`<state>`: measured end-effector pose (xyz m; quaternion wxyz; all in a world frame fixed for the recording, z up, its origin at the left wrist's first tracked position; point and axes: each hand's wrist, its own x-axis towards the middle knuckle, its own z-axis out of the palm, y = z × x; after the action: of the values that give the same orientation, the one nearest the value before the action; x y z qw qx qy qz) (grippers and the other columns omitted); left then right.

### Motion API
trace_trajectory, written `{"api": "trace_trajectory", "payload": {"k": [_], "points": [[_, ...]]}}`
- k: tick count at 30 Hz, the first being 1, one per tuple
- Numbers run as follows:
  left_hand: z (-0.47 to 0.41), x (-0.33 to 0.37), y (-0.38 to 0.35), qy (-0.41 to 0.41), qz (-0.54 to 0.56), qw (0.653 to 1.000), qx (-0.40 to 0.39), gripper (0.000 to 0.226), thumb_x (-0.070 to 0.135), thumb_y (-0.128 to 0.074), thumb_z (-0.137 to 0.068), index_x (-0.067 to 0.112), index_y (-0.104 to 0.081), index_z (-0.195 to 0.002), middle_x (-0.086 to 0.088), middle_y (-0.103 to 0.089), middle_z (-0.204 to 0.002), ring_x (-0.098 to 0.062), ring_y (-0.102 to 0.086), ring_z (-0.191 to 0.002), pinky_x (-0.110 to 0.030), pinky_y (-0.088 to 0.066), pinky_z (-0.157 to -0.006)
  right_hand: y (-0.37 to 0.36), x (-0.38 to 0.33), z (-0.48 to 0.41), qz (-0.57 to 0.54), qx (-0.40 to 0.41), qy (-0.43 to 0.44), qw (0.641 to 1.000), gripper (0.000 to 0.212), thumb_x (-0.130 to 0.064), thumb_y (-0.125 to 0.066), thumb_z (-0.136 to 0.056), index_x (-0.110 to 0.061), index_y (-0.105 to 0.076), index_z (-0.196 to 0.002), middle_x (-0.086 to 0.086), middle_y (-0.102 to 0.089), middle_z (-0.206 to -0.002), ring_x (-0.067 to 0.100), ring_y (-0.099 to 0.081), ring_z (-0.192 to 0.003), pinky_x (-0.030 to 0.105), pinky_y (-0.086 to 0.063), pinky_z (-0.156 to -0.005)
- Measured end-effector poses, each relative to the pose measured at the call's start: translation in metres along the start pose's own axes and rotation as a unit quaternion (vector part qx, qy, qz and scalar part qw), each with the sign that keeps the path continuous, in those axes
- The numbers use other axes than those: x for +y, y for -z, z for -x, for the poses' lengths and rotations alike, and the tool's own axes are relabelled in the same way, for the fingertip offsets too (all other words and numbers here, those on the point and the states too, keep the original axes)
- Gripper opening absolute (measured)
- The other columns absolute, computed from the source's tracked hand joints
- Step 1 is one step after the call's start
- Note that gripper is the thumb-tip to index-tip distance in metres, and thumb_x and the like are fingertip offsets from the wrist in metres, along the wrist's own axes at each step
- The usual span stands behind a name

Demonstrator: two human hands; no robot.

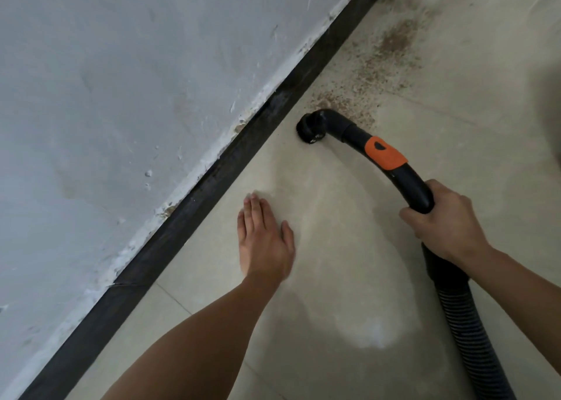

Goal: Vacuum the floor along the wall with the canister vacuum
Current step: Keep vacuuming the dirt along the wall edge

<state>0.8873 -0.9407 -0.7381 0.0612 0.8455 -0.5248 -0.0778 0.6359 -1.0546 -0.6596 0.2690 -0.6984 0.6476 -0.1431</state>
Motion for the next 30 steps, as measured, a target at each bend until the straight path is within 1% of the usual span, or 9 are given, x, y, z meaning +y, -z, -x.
{"api": "trace_trajectory", "payload": {"k": [3,5,10,15,20,23,26,28,30], "points": [[0.0,-0.001,0.001,-0.004,-0.008,1.0,-0.002,0.068,0.042,-0.018,-0.098,0.0,-0.014,-0.151,-0.017,-0.008,-0.16,-0.027,0.0,-0.149,-0.038,0.0,-0.121,-0.009,-0.018,-0.024,-0.016,0.002,-0.002,1.0,0.022,-0.02,-0.07,-0.076,-0.009,-0.055,-0.088,0.015,-0.063,-0.07,0.033,-0.063,-0.062,0.043,-0.056,-0.061],[0.0,0.0,0.002,-0.001,-0.005,1.0,-0.005,0.068,0.041,-0.02,-0.098,0.0,-0.016,-0.151,-0.018,-0.009,-0.16,-0.027,-0.002,-0.149,-0.039,-0.001,-0.121,-0.016,-0.029,-0.033,-0.028,-0.005,0.001,1.0,0.023,-0.02,-0.069,-0.076,-0.008,-0.055,-0.09,0.016,-0.063,-0.073,0.035,-0.063,-0.063,0.045,-0.057,-0.062],[-0.001,0.0,0.004,0.0,-0.002,1.0,-0.005,0.068,0.041,-0.02,-0.097,0.0,-0.017,-0.151,-0.017,-0.011,-0.16,-0.027,-0.003,-0.149,-0.039,-0.001,-0.121,-0.022,-0.037,-0.02,-0.011,-0.027,0.019,0.999,0.024,-0.022,-0.071,-0.074,-0.014,-0.051,-0.085,0.01,-0.059,-0.068,0.029,-0.06,-0.059,0.034,-0.048,-0.053],[0.0,0.0,0.007,0.001,-0.008,1.0,-0.009,0.067,0.041,-0.02,-0.099,0.001,-0.014,-0.151,-0.017,-0.009,-0.16,-0.028,-0.002,-0.149,-0.038,0.0,-0.121,-0.011,-0.03,0.015,0.043,-0.081,0.066,0.994,0.026,-0.024,-0.071,-0.075,-0.021,-0.05,-0.09,0.005,-0.057,-0.071,0.03,-0.057,-0.066,0.035,-0.049,-0.06],[0.0,-0.001,0.008,-0.01,-0.051,0.998,-0.036,0.067,0.041,-0.014,-0.099,-0.001,-0.008,-0.151,-0.02,-0.002,-0.16,-0.031,0.001,-0.148,-0.042,-0.001,-0.121,0.027,0.024,0.055,0.041,-0.035,-0.005,0.999,0.025,-0.018,-0.074,-0.074,-0.02,-0.049,-0.08,0.002,-0.056,-0.061,0.02,-0.056,-0.056,0.032,-0.04,-0.049],[-0.006,-0.001,0.01,-0.042,-0.089,0.994,-0.039,0.066,0.039,-0.017,-0.098,-0.002,-0.015,-0.15,-0.023,-0.009,-0.158,-0.036,-0.005,-0.147,-0.044,-0.006,-0.12,0.061,0.069,0.079,0.041,0.007,-0.081,0.996,0.026,-0.016,-0.076,-0.074,-0.02,-0.05,-0.076,0.005,-0.06,-0.056,0.021,-0.058,-0.053,0.033,-0.041,-0.046],[-0.021,0.007,0.012,-0.058,-0.066,0.996,-0.033,0.064,0.038,-0.023,-0.099,-0.003,-0.021,-0.149,-0.022,-0.015,-0.157,-0.035,-0.01,-0.147,-0.043,-0.008,-0.12,0.087,0.09,0.084,0.039,0.055,-0.137,0.988,0.024,-0.017,-0.076,-0.075,-0.02,-0.052,-0.077,0.006,-0.062,-0.057,0.023,-0.06,-0.054,0.031,-0.042,-0.049],[-0.037,0.023,0.011,-0.047,-0.031,0.998,-0.023,0.062,0.036,-0.028,-0.099,-0.003,-0.023,-0.148,-0.022,-0.016,-0.157,-0.034,-0.011,-0.146,-0.042,-0.008,-0.12,0.089,0.092,0.082,0.036,0.068,-0.135,0.988,0.024,-0.017,-0.075,-0.075,-0.02,-0.052,-0.078,0.005,-0.062,-0.058,0.021,-0.059,-0.053,0.027,-0.039,-0.047],[-0.053,0.041,0.007,-0.017,0.0,1.0,-0.012,0.064,0.035,-0.031,-0.099,-0.004,-0.021,-0.148,-0.022,-0.016,-0.158,-0.033,-0.01,-0.147,-0.042,-0.006,-0.121,0.081,0.088,0.081,0.032,0.052,-0.117,0.991,0.023,-0.018,-0.074,-0.074,-0.021,-0.051,-0.078,0.004,-0.061,-0.057,0.02,-0.059,-0.053,0.026,-0.037,-0.045]]}}
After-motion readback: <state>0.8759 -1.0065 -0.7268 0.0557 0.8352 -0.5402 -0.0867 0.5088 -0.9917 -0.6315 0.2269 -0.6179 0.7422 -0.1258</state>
